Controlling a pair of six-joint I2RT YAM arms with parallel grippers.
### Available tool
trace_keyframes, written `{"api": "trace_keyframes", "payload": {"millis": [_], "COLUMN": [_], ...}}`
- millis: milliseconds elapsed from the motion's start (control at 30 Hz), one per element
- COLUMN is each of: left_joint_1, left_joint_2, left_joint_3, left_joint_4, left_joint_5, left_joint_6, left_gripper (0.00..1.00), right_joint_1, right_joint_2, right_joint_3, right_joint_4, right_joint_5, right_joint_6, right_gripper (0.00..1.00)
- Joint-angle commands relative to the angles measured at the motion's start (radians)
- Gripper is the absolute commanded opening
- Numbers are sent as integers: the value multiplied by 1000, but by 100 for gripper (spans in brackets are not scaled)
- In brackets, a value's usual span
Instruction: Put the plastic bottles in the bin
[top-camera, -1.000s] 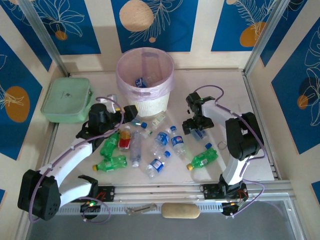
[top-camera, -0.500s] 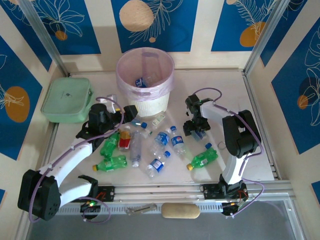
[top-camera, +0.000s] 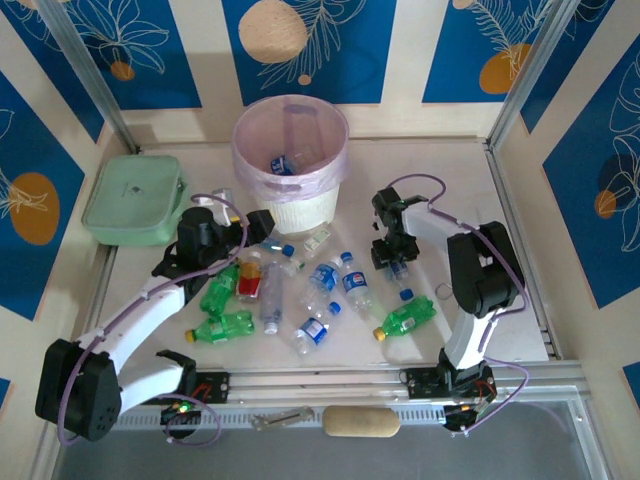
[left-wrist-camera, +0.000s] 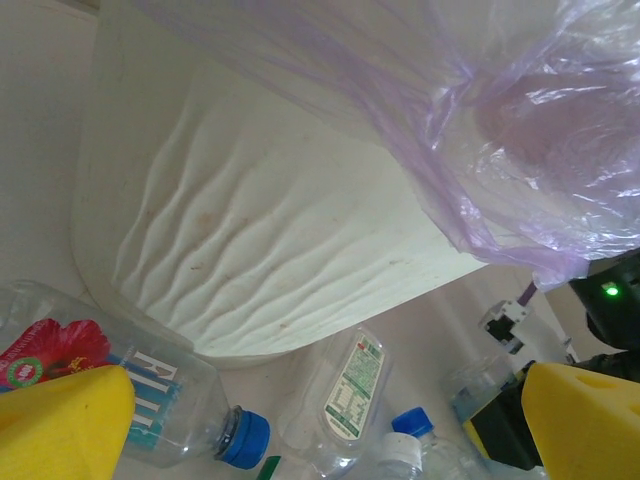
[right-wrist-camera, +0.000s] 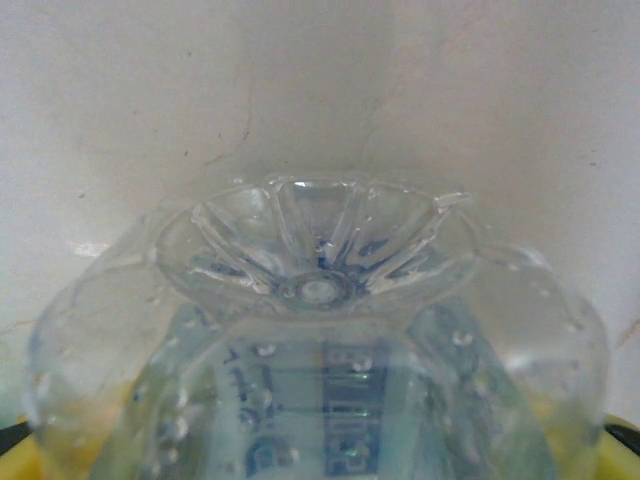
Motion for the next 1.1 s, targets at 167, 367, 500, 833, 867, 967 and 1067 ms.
{"api": "trace_keyframes", "payload": {"millis": [167,367,500,833,867,967,1067], "left_joint_1": [38,92,118,173,175,181,184], "left_joint_2": [-73,-110,-126,-183,-193,-224,-250], "left_joint_3": [-25,-60,-88,-134,-141,-160,-169], "left_joint_4": [-10,-14,-8,-58,-62,-77,-102], "left_joint_5": [-69,-73,-58,-21,-19,-20,-23], "left_joint_6": [3,-21,-45,-61,-59,-53,-42], "left_gripper": [99,99,99,99,99,99,99], "right_joint_1": [-12,13,56,169,179,208,220], "right_joint_2": [-207,-296,-299,-141,-112,-8,107], "right_joint_3": [130,322,456,796,838,986,1115], "right_joint_4": [-48,-25,29,250,258,277,303], "right_joint_5": [-74,-131,-99,-134,-135,-142,-179], "right_joint_6": [29,45,40,15,8,0,3], "right_gripper": [37,37,37,37,37,37,37]}}
